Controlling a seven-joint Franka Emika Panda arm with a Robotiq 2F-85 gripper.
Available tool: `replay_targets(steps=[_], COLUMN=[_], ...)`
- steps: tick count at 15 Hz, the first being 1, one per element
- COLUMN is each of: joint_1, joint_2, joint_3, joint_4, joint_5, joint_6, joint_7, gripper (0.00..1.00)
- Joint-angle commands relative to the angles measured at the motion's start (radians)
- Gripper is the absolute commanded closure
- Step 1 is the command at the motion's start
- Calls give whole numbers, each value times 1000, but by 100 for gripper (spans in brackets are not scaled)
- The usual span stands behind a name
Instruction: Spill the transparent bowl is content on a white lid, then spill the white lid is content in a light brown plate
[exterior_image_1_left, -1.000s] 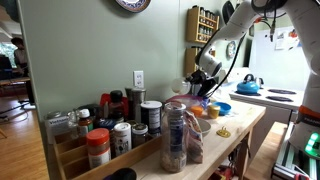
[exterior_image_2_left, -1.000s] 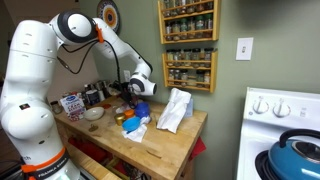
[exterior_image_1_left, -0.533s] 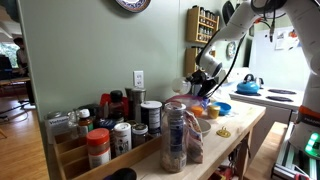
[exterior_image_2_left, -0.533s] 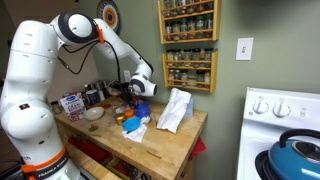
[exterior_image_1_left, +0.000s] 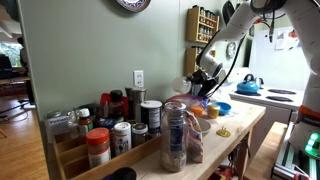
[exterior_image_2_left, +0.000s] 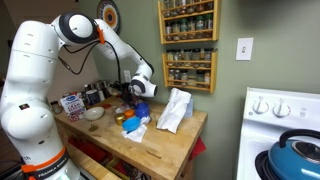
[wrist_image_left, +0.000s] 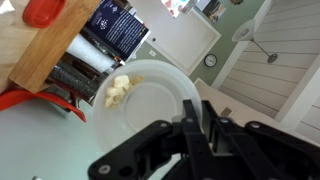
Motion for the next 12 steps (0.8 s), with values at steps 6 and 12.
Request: replay_targets(steps=[6, 12], joint_1=[29, 79], joint_2=[-62, -174], joint_3=[-7, 5], joint_4=[-41, -95], joint_5=[15, 2], joint_6=[69, 253], joint_7=[103, 273], gripper=[97, 97])
